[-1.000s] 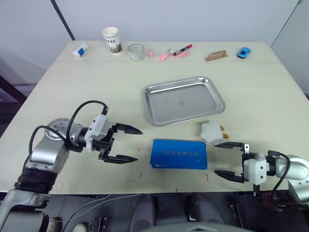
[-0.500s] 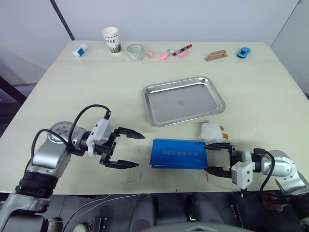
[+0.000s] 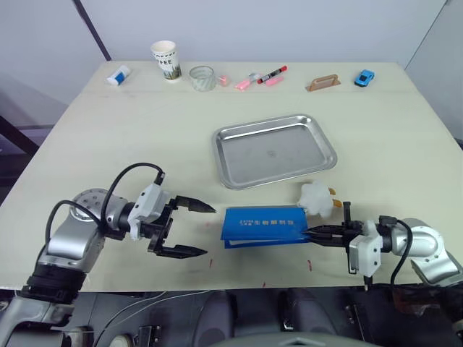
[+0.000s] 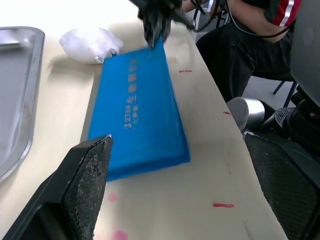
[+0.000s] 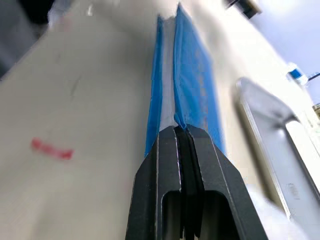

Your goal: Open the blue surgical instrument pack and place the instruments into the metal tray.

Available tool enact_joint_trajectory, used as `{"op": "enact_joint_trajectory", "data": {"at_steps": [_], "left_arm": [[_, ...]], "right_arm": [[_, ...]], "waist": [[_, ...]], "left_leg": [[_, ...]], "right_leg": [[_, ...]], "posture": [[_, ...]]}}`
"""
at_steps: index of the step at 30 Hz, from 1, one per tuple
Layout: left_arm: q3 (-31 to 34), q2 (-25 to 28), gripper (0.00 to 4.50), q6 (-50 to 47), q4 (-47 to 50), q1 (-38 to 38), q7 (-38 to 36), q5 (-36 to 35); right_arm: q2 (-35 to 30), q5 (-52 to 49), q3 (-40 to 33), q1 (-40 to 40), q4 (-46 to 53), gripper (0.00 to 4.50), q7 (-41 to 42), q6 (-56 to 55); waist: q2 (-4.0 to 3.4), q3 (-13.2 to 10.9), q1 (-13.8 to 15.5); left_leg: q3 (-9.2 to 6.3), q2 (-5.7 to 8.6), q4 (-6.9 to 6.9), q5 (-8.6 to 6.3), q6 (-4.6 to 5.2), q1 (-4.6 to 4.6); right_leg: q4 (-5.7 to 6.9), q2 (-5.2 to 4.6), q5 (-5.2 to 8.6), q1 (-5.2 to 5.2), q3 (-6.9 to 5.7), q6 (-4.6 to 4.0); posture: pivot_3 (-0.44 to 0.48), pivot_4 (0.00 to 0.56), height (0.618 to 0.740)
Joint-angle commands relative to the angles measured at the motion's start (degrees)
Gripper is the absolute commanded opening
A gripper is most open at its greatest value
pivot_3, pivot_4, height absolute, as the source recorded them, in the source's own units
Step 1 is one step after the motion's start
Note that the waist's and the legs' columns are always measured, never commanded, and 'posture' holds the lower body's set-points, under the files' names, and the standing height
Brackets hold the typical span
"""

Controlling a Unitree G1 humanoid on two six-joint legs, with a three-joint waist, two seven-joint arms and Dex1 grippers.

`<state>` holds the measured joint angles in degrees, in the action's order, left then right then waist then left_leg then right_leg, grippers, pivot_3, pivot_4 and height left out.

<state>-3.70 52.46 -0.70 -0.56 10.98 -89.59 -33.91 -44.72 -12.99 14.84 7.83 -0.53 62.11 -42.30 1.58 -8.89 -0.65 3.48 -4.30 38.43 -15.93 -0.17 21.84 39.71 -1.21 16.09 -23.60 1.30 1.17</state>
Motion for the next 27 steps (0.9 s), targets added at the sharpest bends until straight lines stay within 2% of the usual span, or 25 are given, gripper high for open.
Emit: {"op": "enact_joint_trajectory", "data": {"at_steps": [1,6,12,18,27], "left_arm": [[1.87,0.03,4.50,0.62,2.10,-0.24,-2.91,-1.41],[1.98,0.00,4.50,-0.16,4.12,-1.70,-2.91,-2.55],[2.68,-0.18,4.50,-0.95,6.03,-3.23,-2.86,-2.97],[2.38,-1.03,4.50,-1.44,6.49,-3.03,-1.99,-2.39],[3.19,-3.79,4.50,-2.76,3.76,-0.62,-1.25,-2.30]], "right_arm": [[-1.48,-9.81,0.03,-0.69,5.68,0.03,3.69,8.21],[-3.08,-20.82,-2.14,-2.65,11.25,0.03,5.24,25.49],[-4.67,-26.00,-4.65,-4.77,14.26,0.03,2.22,44.38],[-2.21,-26.69,-6.07,-3.78,16.01,0.03,0.84,52.74],[-2.31,-29.80,-9.48,-1.37,17.25,0.03,5.63,60.89]], "waist": [[0.00,0.00,0.06],[0.00,0.00,0.27],[0.00,0.00,0.32],[0.01,0.00,0.28],[0.00,0.00,0.23]], "left_leg": [[0.00,0.00,0.00,0.00,0.00,0.01],[0.01,0.00,0.02,0.00,0.00,0.03],[-0.01,0.01,0.02,0.00,0.00,0.03],[-0.02,0.01,0.02,0.00,0.00,0.03],[-0.05,0.01,0.02,0.00,0.00,0.06]], "right_leg": [[0.00,0.00,0.00,0.00,-0.01,0.00],[0.00,-0.03,0.00,0.01,-0.01,0.00],[0.00,-0.02,0.00,0.00,-0.04,0.00],[0.00,-0.01,0.00,0.01,-0.04,0.01],[-0.02,0.02,0.00,0.00,-0.05,0.01]], "posture": [[0.000,0.150,0.725],[0.000,0.150,0.725],[0.000,0.150,0.725],[0.000,0.150,0.725],[0.000,0.150,0.725]]}}
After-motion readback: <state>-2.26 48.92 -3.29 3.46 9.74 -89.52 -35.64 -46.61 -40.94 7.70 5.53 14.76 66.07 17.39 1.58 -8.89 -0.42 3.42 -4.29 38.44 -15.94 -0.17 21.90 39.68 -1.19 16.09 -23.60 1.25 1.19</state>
